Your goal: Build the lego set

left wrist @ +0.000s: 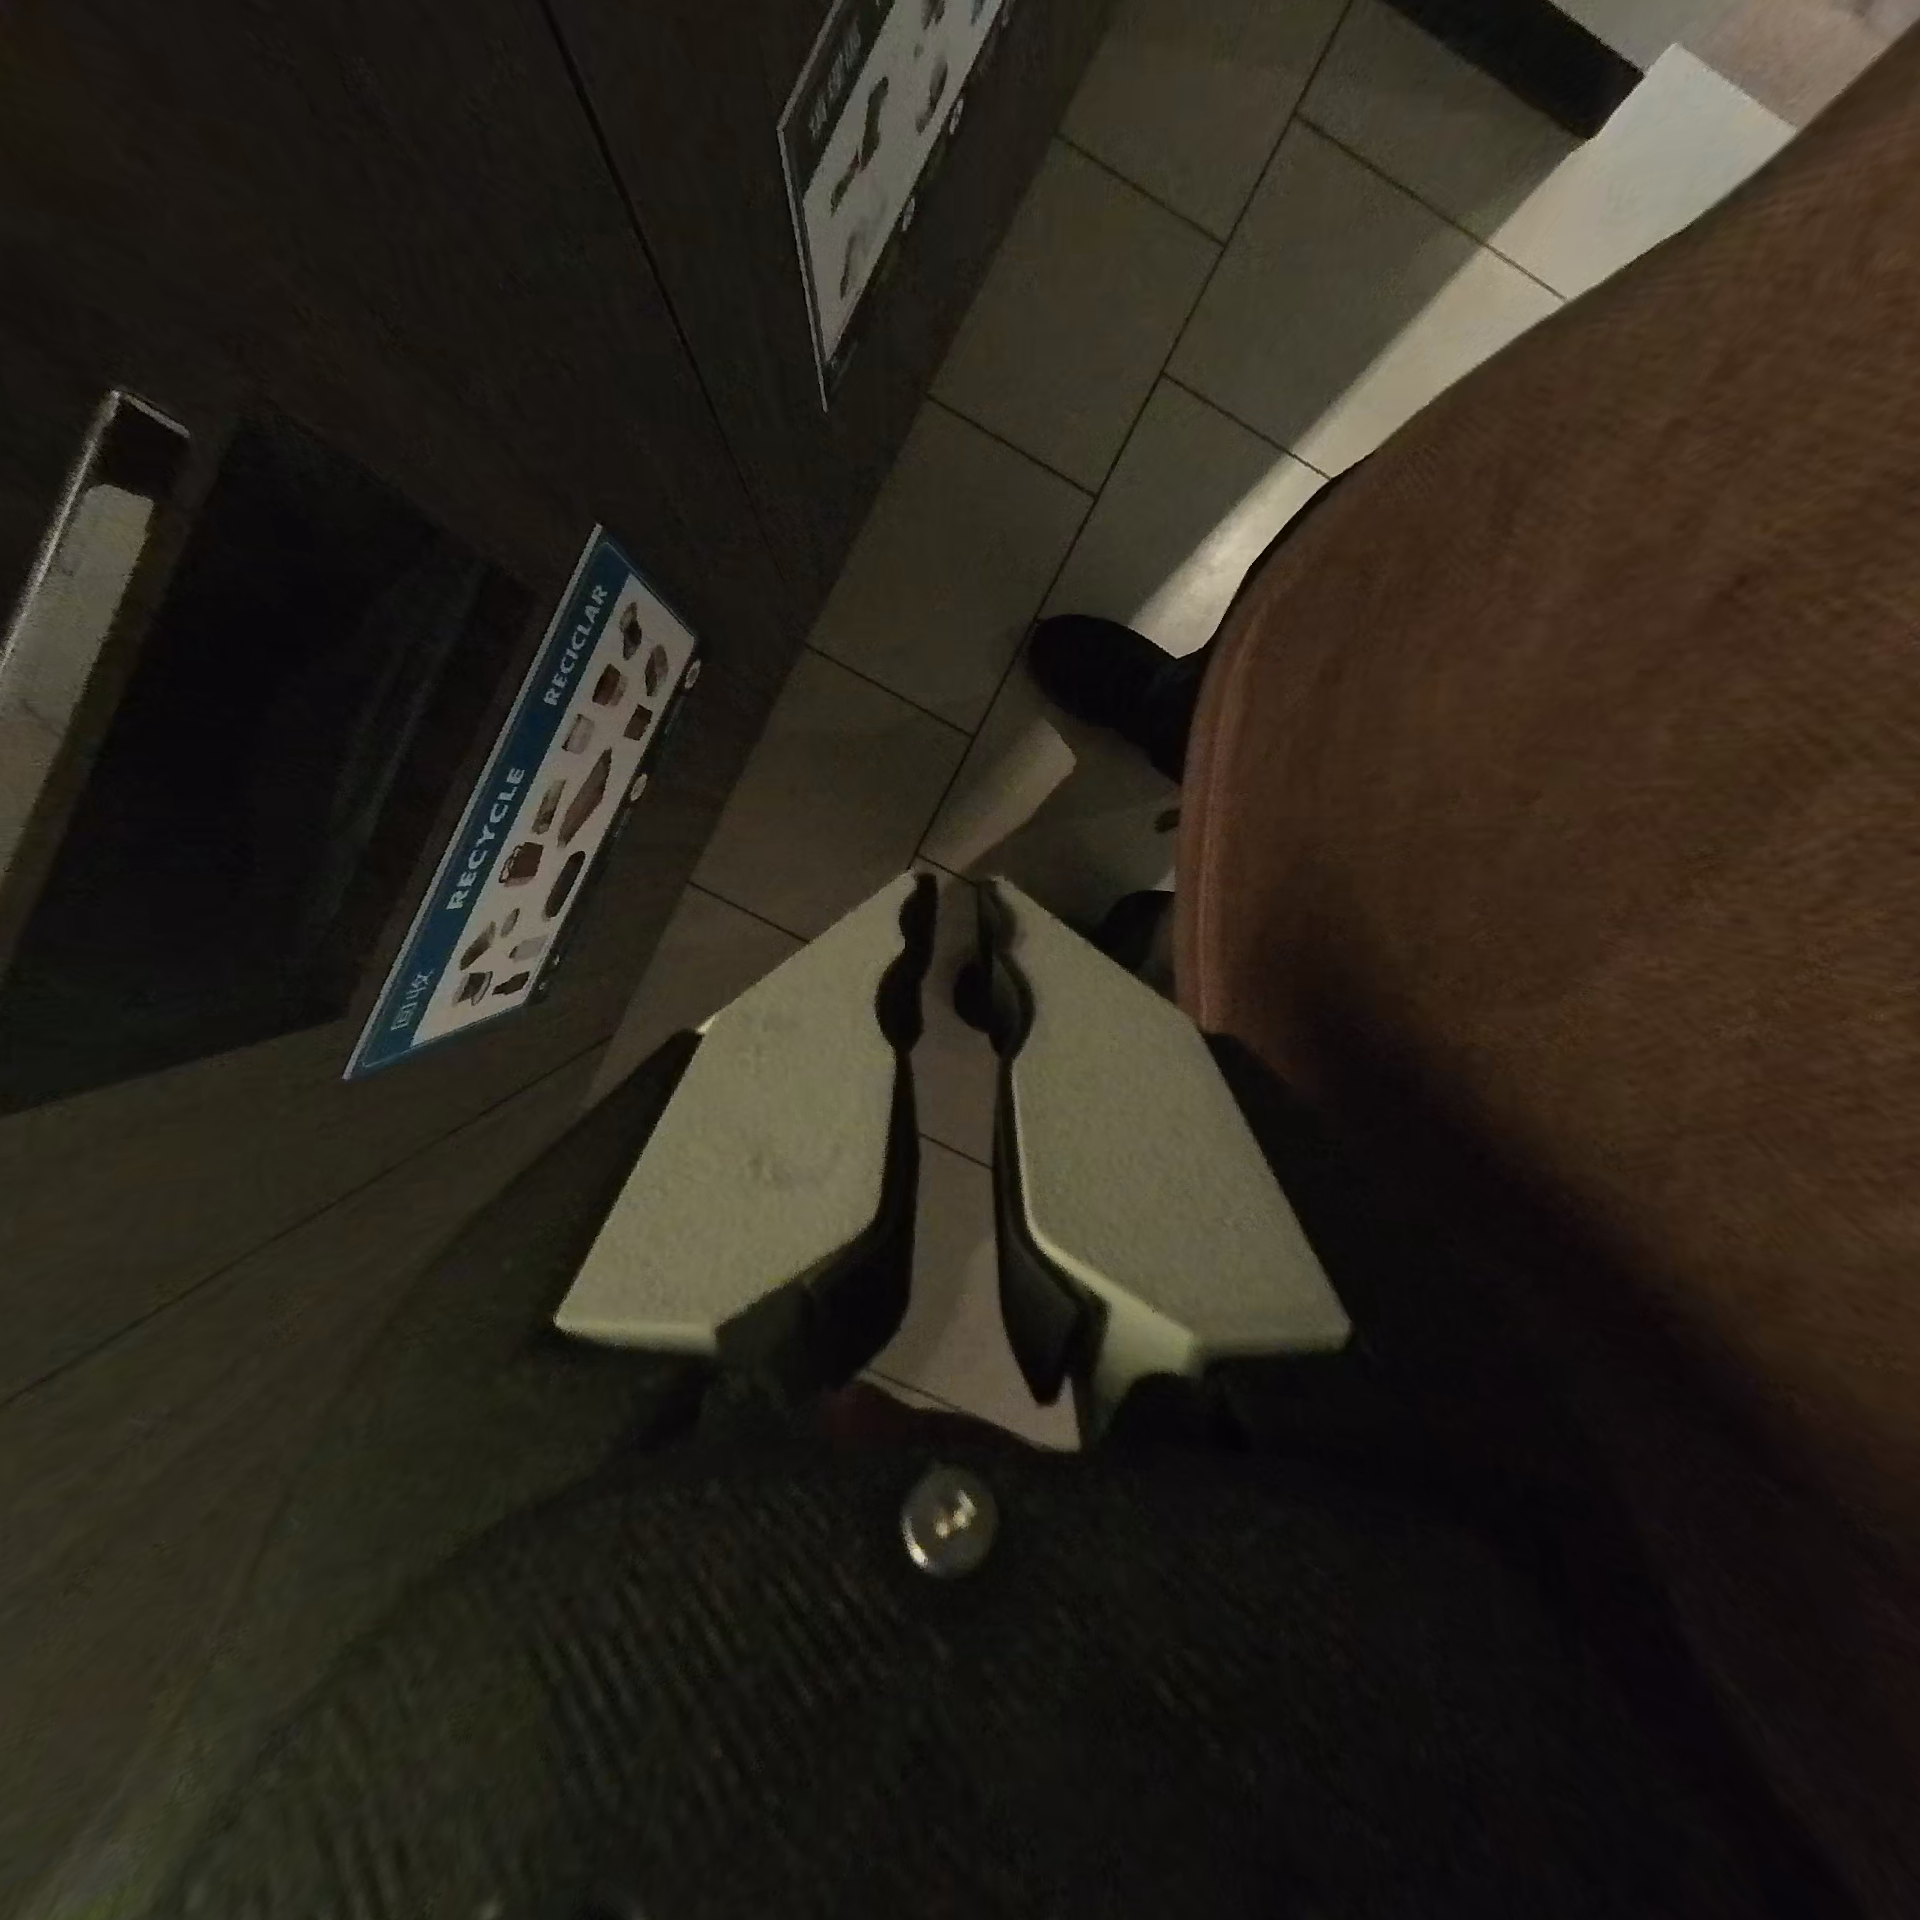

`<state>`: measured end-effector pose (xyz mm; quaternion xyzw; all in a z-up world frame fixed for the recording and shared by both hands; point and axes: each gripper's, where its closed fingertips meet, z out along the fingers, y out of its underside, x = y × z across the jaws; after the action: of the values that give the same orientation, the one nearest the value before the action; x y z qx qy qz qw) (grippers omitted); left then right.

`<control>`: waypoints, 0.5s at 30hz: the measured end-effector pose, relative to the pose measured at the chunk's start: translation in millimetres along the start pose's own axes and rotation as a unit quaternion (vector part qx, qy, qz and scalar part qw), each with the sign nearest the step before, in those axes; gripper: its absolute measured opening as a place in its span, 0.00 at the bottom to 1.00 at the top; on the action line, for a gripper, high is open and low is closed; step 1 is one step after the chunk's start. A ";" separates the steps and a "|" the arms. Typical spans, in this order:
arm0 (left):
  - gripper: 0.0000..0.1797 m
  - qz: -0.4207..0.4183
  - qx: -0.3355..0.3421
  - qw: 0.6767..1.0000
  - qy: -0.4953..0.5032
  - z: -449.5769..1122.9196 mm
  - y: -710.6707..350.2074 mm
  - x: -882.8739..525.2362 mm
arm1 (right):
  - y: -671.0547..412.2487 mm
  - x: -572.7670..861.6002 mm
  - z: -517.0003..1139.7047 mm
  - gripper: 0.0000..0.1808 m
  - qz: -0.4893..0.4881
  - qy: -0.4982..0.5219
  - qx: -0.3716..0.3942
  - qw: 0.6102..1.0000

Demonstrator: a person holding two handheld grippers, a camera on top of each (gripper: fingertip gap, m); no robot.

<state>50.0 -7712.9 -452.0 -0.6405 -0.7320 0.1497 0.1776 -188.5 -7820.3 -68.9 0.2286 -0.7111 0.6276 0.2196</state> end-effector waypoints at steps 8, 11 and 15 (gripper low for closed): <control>0.03 -0.002 0.000 1.000 0.000 0.8 -0.6 2.9 | 0.7 -1.9 0.2 0.00 0.009 -0.015 -0.002 1.000; 0.02 -0.001 0.002 1.000 0.000 0.2 -2.7 3.3 | -4.0 0.6 -0.5 0.00 0.017 -0.022 0.009 1.000; 0.02 -0.005 -0.001 1.000 0.001 -1.0 -0.4 4.7 | -23.3 17.2 -5.8 0.00 0.044 -0.016 0.040 0.998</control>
<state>49.6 -7708.2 -450.6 -0.6368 -0.7353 0.1476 0.1788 -188.1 -7817.8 -39.4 0.2157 -0.6985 0.6606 0.1707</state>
